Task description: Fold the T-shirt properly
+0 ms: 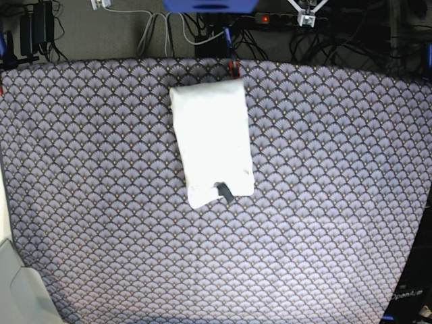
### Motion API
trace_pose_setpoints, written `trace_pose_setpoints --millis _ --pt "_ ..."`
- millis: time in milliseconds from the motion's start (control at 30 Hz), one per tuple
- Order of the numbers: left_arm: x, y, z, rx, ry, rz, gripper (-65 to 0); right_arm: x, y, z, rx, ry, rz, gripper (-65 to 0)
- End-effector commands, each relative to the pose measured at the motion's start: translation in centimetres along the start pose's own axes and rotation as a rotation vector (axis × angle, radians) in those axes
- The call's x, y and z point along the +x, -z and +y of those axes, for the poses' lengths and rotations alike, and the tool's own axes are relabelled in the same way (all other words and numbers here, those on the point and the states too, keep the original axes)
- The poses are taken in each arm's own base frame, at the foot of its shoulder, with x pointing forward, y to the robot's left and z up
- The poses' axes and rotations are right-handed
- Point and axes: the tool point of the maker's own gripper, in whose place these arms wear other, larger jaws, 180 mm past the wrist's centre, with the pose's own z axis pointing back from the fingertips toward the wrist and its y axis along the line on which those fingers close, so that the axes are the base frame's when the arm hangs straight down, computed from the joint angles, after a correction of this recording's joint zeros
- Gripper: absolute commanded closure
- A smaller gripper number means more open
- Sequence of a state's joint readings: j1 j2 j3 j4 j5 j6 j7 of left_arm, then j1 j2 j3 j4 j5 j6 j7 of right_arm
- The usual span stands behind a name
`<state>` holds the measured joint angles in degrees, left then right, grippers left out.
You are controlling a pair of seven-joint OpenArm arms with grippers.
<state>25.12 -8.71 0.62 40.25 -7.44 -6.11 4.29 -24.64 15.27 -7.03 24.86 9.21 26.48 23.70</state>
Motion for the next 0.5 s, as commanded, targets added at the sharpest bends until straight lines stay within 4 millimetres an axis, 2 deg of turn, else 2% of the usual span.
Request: trace_pose_setpoints --millis 0,100,167,233,300,467 --pt "-0.8 0.4 0.0 0.003 0.004 0.006 -0.3 0.1 0.0 -0.9 -0.014 0.009 -0.015 -1.0" --pt "-2.4 1.8 -0.5 0.005 0.000 0.030 -0.3 0.0 1.4 -0.3 -0.028 0.055 -0.015 -0.9" --pt "-2.3 2.4 0.1 0.021 0.003 0.033 -0.3 0.5 2.1 -0.6 -0.056 0.051 -0.010 -0.9" --pt "-2.1 2.7 0.7 0.036 -0.003 0.045 -0.3 0.8 2.7 -1.2 -0.132 0.010 -0.004 -0.9" --pt "-1.0 3.1 1.0 0.045 -0.012 0.048 -0.3 0.5 2.7 -2.1 -0.216 -0.031 0.018 -1.0" --pt "0.6 3.6 1.6 0.054 -0.010 0.066 -0.3 2.2 4.0 -2.4 -0.306 -0.106 0.026 -1.0"
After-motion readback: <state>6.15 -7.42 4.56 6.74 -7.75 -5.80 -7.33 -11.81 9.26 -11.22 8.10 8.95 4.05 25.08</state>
